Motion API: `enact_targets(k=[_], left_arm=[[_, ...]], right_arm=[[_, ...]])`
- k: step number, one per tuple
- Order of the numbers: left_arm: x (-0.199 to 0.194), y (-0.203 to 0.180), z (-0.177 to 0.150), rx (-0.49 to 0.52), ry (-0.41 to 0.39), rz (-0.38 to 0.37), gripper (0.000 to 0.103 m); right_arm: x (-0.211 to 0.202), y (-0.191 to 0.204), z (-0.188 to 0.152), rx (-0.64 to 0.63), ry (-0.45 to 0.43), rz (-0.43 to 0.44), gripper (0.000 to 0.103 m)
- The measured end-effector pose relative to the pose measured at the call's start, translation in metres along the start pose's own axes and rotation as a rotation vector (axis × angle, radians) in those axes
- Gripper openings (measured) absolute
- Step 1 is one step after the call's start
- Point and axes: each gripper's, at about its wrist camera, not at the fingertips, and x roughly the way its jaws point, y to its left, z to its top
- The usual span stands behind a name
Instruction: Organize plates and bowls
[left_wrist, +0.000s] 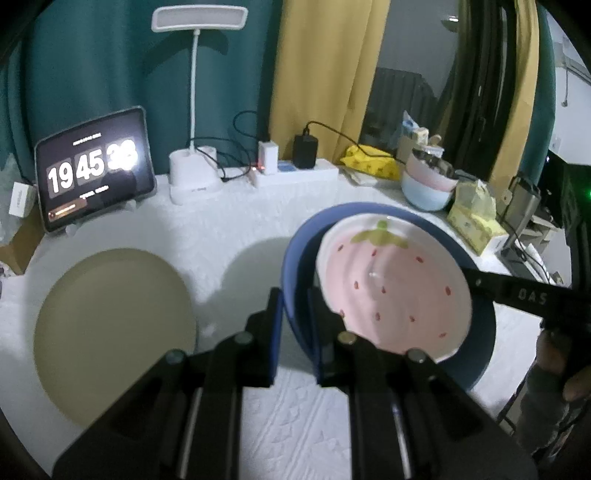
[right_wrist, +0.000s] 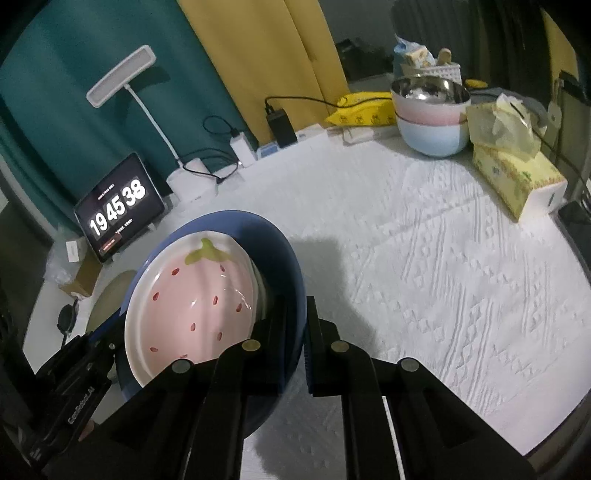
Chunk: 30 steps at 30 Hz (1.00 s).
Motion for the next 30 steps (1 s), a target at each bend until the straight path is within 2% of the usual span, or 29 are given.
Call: enact_targets(k=[10, 30], left_arm=[[-0.025, 0.022, 0.009, -0.034, -0.045, -0.004, 0.013], [-0.053, 0.084, 0.027, -0.101, -0.111, 0.047, 0.013]], right_arm=[[-0.009, 0.030, 0.011, -0.047, -0.041, 0.021, 0.009], [0.006, 0.098, 0.030, -0.099, -0.040, 0.083, 0.009]])
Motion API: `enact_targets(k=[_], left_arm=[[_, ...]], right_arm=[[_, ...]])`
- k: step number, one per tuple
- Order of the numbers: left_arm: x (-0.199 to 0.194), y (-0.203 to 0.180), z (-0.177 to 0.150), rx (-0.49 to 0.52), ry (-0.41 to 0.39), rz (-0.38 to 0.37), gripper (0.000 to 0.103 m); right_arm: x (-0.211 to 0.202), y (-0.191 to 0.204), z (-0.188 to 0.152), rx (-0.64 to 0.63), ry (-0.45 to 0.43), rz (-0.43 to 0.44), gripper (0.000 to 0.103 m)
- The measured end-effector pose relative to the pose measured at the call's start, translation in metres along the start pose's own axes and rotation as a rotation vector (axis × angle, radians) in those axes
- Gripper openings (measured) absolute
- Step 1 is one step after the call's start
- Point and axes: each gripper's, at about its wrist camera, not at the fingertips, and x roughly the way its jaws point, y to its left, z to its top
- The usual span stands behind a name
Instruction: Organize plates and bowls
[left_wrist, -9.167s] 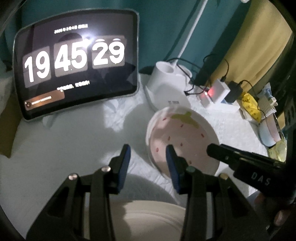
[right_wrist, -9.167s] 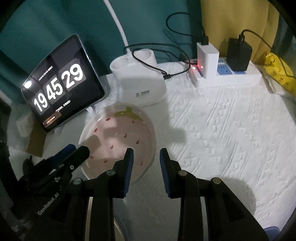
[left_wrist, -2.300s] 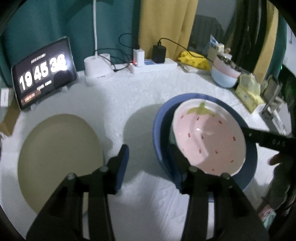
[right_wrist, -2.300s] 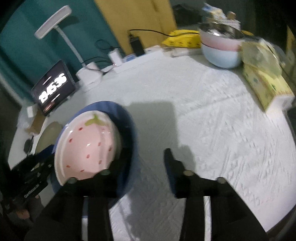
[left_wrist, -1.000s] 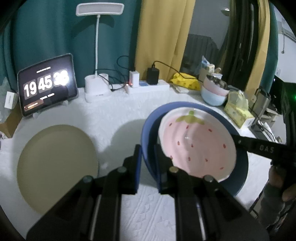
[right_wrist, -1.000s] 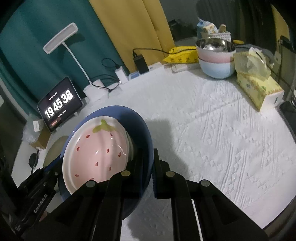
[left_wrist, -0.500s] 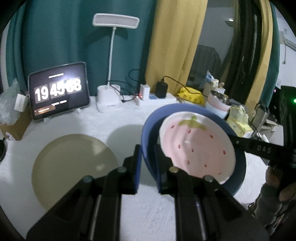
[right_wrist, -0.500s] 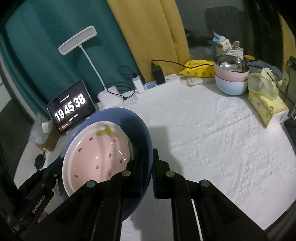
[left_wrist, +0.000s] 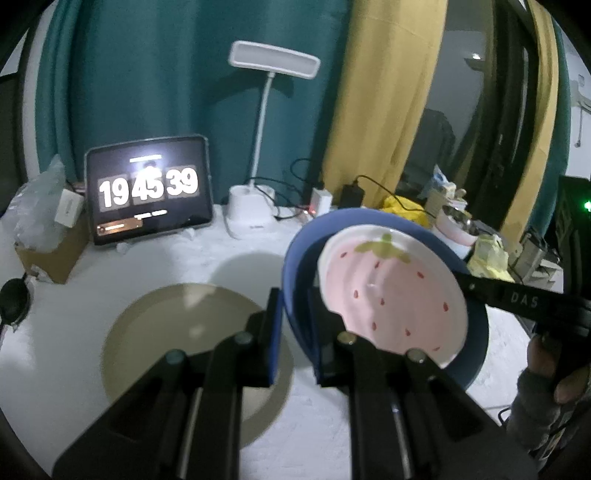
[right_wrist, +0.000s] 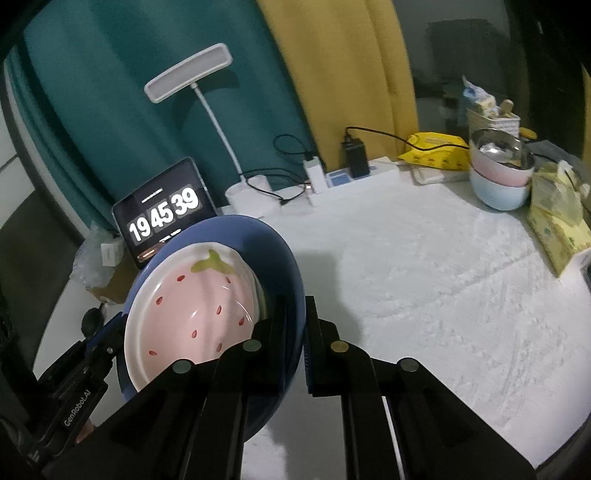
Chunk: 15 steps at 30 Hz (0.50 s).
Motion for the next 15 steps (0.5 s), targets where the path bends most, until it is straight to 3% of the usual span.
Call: enact_targets(k=[15], left_arm=[[-0.003, 0.064, 0.004, -0.060, -0.001, 0.074, 0.013]], right_arm=[[0.048, 0.055, 0.006, -0.053, 0.059, 0.061, 0.009]])
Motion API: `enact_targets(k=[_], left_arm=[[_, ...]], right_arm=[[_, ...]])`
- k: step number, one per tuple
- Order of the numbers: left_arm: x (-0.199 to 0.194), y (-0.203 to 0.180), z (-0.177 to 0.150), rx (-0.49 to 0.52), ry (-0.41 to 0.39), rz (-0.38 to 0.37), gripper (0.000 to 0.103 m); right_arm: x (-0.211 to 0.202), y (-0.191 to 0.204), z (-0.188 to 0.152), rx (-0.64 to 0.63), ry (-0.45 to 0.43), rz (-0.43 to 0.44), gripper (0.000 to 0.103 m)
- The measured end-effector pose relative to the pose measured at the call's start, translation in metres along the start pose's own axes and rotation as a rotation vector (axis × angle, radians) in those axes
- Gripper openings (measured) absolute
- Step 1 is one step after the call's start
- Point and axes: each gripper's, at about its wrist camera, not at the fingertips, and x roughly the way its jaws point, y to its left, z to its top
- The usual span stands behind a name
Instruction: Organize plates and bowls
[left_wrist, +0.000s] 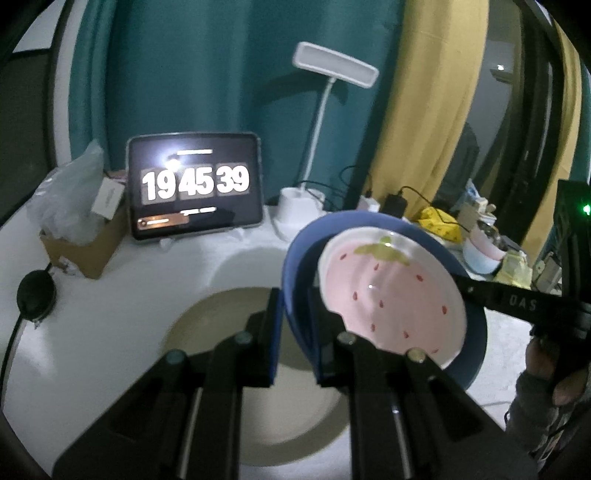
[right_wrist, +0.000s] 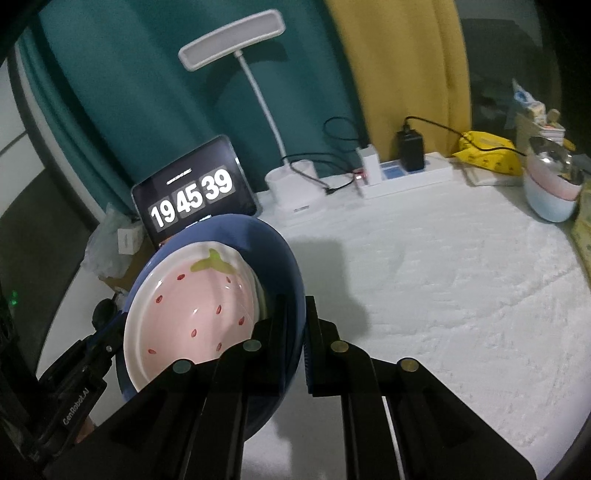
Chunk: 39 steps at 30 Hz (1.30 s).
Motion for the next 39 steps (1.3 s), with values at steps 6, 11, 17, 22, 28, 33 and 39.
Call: enact_targets(k=[6, 11, 17, 22, 28, 33, 39], left_arm=[[0.009, 0.024, -0.003, -0.026, 0.021, 0.026, 0.013], [0.017, 0.041, -0.005, -0.046, 0.038, 0.043, 0.013], [0.028, 0.055, -0.009, -0.066, 0.070, 0.064, 0.013], [0.033, 0.061, -0.013, -0.076, 0.088, 0.067, 0.013], [0.032, 0.058, -0.012, -0.044, 0.081, 0.071, 0.013], [0.033, 0.052, -0.012, -0.011, 0.087, 0.102, 0.014], [0.032, 0.052, -0.012, -0.007, 0.092, 0.122, 0.018]], right_arm=[[0.025, 0.017, 0.001, -0.017, 0.039, 0.010, 0.009], [0.042, 0.026, 0.001, -0.022, 0.065, 0.019, 0.009], [0.063, 0.031, -0.001, -0.023, 0.106, 0.021, 0.009], [0.073, 0.032, -0.004, -0.016, 0.135, 0.022, 0.009], [0.080, 0.027, -0.005, -0.005, 0.155, 0.014, 0.009], [0.080, 0.027, -0.005, -0.013, 0.158, 0.016, 0.011], [0.079, 0.027, -0.008, -0.046, 0.153, -0.015, 0.015]])
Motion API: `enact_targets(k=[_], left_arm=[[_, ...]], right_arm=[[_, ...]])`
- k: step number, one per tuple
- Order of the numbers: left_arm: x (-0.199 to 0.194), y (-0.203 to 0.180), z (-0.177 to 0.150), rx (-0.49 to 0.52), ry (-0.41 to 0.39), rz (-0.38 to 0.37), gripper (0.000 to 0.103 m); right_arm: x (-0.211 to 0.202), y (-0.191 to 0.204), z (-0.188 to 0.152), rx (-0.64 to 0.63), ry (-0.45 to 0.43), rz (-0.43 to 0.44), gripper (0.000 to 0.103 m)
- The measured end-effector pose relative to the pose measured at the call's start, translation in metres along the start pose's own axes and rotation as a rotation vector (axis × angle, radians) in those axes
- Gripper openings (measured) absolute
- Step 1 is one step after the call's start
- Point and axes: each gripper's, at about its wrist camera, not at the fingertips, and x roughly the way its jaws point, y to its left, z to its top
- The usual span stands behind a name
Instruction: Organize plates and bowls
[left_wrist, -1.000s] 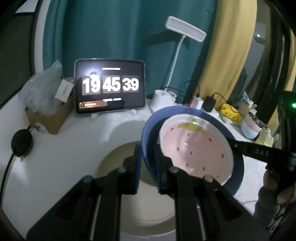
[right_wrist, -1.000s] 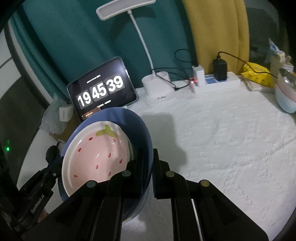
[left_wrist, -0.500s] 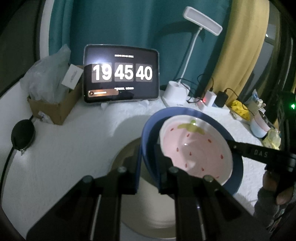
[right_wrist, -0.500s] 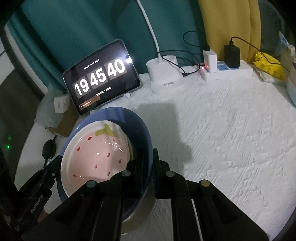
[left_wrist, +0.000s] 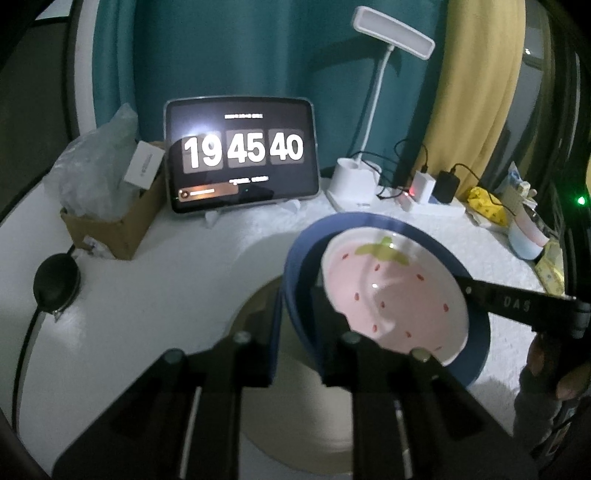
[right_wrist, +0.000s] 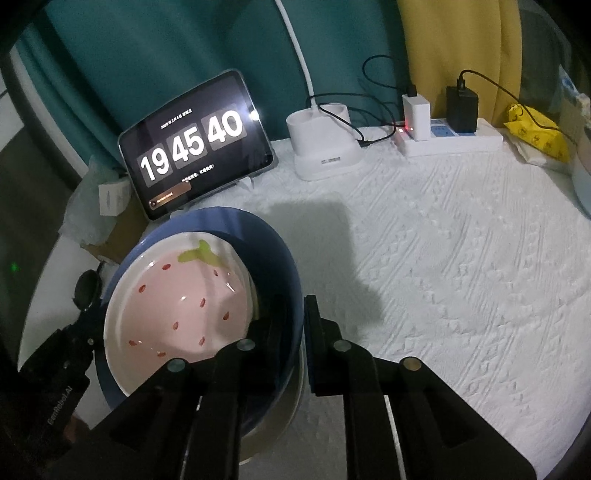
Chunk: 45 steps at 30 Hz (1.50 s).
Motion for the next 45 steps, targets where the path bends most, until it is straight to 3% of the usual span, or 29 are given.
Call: enact_targets(k=[4, 10, 13, 26, 37, 41, 45], left_arm=[[-0.003, 0.000, -0.001, -0.008, 0.001, 0.029, 0.022], [-0.008, 0.002, -0.004, -0.024, -0.002, 0.056, 0.038], [-0.011, 0.002, -0.006, -0.031, 0.000, 0.062, 0.045], [-0.025, -0.005, -0.015, -0.036, -0.004, 0.051, 0.046], [-0.046, -0.023, -0.024, -0.014, -0.029, 0.020, 0.048], [-0.054, -0.032, -0.030, -0.010, -0.036, 0.001, 0.061], [-0.062, -0.043, -0.034, 0.002, -0.046, -0.013, 0.065]], right_arm=[[-0.004, -0.004, -0.002, 0.006, -0.005, -0.015, 0.030], [-0.015, -0.008, -0.008, 0.006, -0.019, -0.021, 0.037], [-0.018, -0.009, -0.010, 0.003, -0.020, -0.019, 0.038], [-0.034, -0.010, -0.026, -0.015, -0.034, -0.002, 0.040], [-0.059, -0.017, -0.040, -0.029, -0.078, -0.018, 0.048], [-0.067, -0.027, -0.049, -0.017, -0.078, -0.035, 0.048], [-0.076, -0.037, -0.057, -0.005, -0.087, -0.049, 0.048]])
